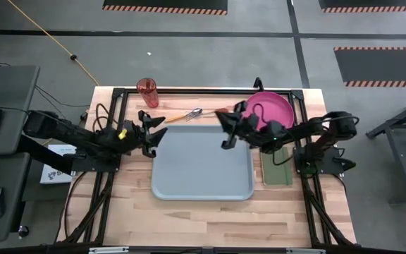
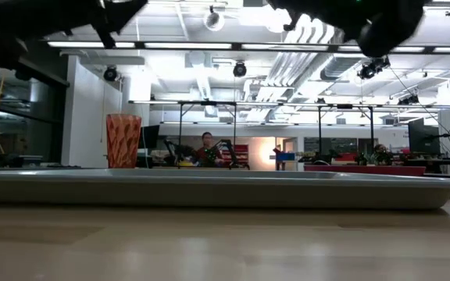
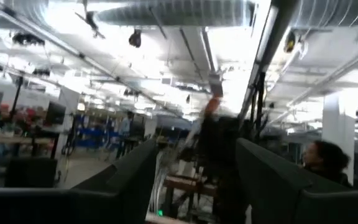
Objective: Pick and place plate/cup/fork/spoon on tray
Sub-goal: Put the orange fork on the gray serving tray
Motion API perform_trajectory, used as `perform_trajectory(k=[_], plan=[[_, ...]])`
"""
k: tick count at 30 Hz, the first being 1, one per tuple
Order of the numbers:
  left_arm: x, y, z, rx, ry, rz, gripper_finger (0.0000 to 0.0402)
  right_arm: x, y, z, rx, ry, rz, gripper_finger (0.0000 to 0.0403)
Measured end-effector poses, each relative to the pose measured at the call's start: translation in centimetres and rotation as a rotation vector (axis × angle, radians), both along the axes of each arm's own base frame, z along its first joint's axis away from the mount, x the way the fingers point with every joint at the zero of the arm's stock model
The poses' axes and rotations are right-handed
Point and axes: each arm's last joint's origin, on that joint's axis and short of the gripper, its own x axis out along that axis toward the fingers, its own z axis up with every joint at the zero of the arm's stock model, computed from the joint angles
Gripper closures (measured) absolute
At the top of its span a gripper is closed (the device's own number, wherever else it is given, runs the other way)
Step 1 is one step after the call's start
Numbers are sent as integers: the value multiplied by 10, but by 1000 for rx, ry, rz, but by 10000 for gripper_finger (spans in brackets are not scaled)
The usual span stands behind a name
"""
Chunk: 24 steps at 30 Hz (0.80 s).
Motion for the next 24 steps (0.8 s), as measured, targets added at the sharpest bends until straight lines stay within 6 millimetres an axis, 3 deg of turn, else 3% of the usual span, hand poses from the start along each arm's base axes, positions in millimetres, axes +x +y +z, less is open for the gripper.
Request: perform_trajectory(k=[6,18,24], plan=[[7,5,-9,-21,31,-2,190,29,3,6,-37,132,26,403],[9,5,-11,-7,56,1,190,32,5,20,-115,87,44,403],[24,1,-12,68,95,-54,190,41,7,16,-174,-26,108,403]])
